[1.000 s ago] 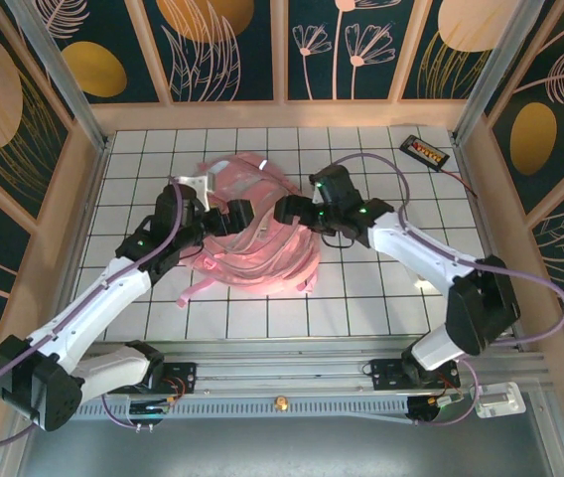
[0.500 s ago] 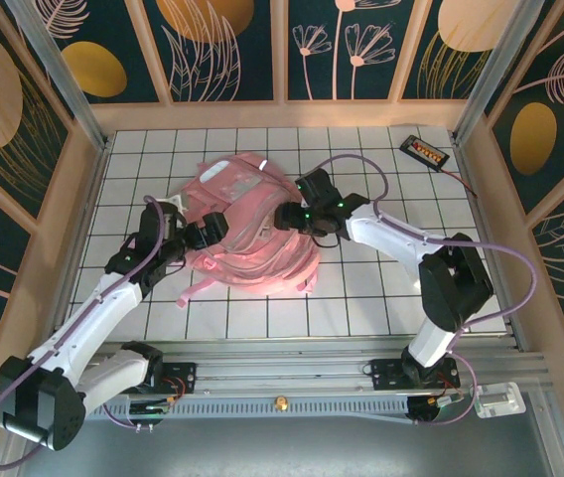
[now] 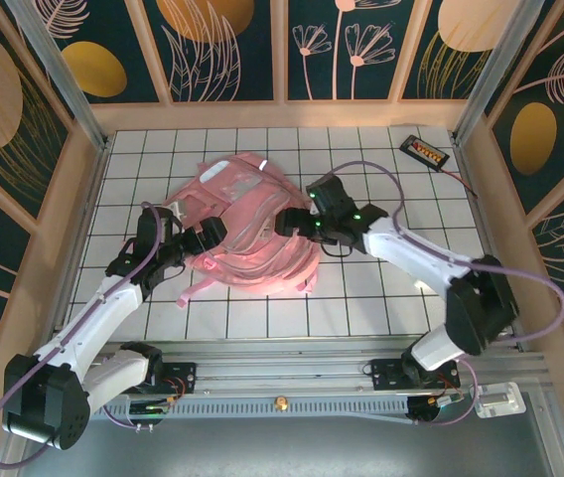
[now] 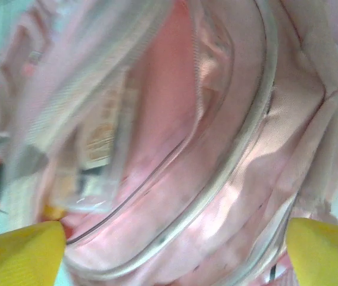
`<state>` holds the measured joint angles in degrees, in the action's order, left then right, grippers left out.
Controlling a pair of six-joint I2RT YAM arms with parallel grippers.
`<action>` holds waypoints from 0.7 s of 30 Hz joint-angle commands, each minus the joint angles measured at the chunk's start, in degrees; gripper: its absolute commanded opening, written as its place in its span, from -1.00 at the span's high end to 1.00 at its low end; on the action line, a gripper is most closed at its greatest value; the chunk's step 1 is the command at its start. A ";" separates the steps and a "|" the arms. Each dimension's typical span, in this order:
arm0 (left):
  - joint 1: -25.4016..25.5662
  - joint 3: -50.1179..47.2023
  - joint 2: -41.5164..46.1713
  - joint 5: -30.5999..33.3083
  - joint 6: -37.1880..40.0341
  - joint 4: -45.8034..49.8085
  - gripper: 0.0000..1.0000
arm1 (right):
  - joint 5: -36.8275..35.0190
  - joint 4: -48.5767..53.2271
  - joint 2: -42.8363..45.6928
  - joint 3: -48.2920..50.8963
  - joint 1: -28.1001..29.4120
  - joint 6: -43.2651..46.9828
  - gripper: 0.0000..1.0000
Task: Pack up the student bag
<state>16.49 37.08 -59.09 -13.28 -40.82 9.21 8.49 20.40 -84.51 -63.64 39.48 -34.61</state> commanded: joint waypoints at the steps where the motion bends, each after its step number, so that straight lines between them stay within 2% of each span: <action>1: -0.75 1.13 -0.65 -1.86 -0.91 -2.49 -0.98 | 1.77 -2.82 4.11 -0.27 0.19 -2.56 -0.99; 6: -1.37 -1.33 -0.18 -3.07 -3.50 -5.07 -0.98 | 1.85 -1.07 -5.89 -9.00 0.23 -0.97 -0.98; 10: -2.25 -1.76 1.49 -3.15 -3.85 -4.39 -0.98 | -0.71 1.33 -13.25 -13.41 0.00 0.97 -0.98; 16: -2.87 -1.37 1.71 -2.87 -1.77 -2.09 -0.98 | -5.29 1.65 -15.58 -10.01 0.06 1.76 -0.98; 19: -3.07 -1.94 0.93 -3.63 -2.00 -3.39 -0.98 | -5.34 -0.19 -15.53 -7.40 -0.13 1.39 -0.85; 21: -3.07 -2.58 0.39 -4.49 -2.80 -4.86 -0.98 | -4.32 -1.75 -15.72 -6.39 -0.23 1.30 -0.65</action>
<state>13.80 35.73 -58.19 -15.84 -43.38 6.11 5.82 18.94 -100.53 -72.34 39.46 -33.32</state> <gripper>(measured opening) 0.988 0.866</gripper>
